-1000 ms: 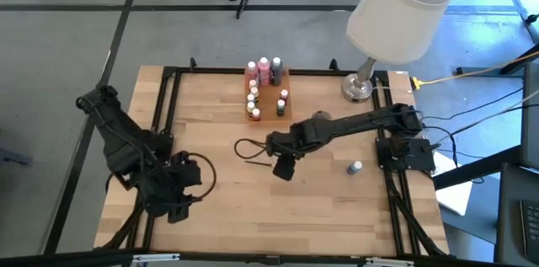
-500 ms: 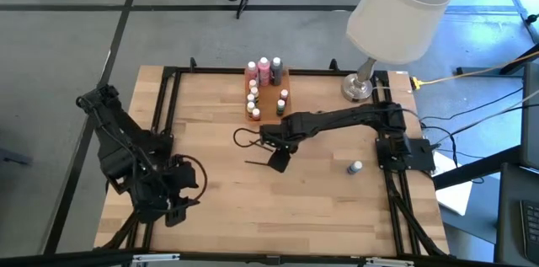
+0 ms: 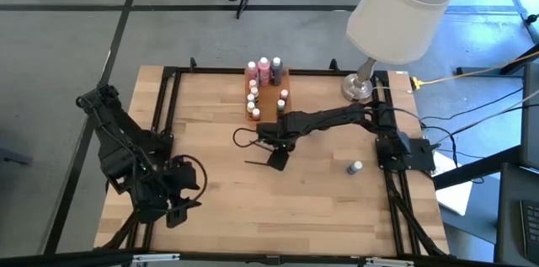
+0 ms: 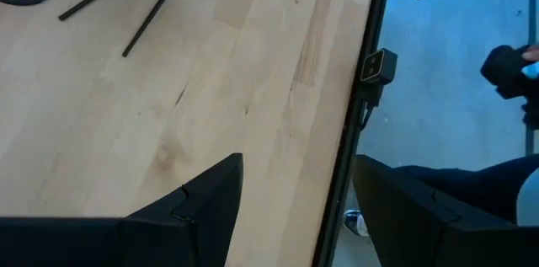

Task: Pick & Place Paint Supplies
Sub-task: Put the black paint brush into the light brown cup

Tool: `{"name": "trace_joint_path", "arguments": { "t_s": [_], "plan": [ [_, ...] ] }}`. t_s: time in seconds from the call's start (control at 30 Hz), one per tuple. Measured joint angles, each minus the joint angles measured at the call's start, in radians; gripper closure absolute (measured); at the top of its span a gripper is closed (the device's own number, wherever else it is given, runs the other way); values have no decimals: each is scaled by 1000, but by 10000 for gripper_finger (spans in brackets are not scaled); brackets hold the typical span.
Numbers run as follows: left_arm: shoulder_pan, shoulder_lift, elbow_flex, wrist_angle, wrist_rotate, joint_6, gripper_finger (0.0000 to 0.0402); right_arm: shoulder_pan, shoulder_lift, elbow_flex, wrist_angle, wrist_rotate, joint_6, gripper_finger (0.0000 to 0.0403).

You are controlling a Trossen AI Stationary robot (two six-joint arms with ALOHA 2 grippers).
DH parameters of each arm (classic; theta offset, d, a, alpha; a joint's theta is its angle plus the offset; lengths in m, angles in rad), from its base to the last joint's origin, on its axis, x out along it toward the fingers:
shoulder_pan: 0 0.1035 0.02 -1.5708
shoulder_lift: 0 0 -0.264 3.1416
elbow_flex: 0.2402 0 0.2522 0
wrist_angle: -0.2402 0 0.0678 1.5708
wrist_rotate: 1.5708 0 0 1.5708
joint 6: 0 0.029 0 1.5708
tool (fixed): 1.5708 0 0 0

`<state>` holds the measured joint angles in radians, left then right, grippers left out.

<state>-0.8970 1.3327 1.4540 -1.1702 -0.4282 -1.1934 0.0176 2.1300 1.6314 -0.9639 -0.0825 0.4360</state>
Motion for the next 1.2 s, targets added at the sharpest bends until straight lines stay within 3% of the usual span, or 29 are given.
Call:
{"name": "trace_joint_path", "arguments": {
  "t_s": [1.2],
  "plan": [
    [0, 0, 1, 52, -18, 21, 180, -15, 40, 0, 15, -61, -18, 234]
  ]
}}
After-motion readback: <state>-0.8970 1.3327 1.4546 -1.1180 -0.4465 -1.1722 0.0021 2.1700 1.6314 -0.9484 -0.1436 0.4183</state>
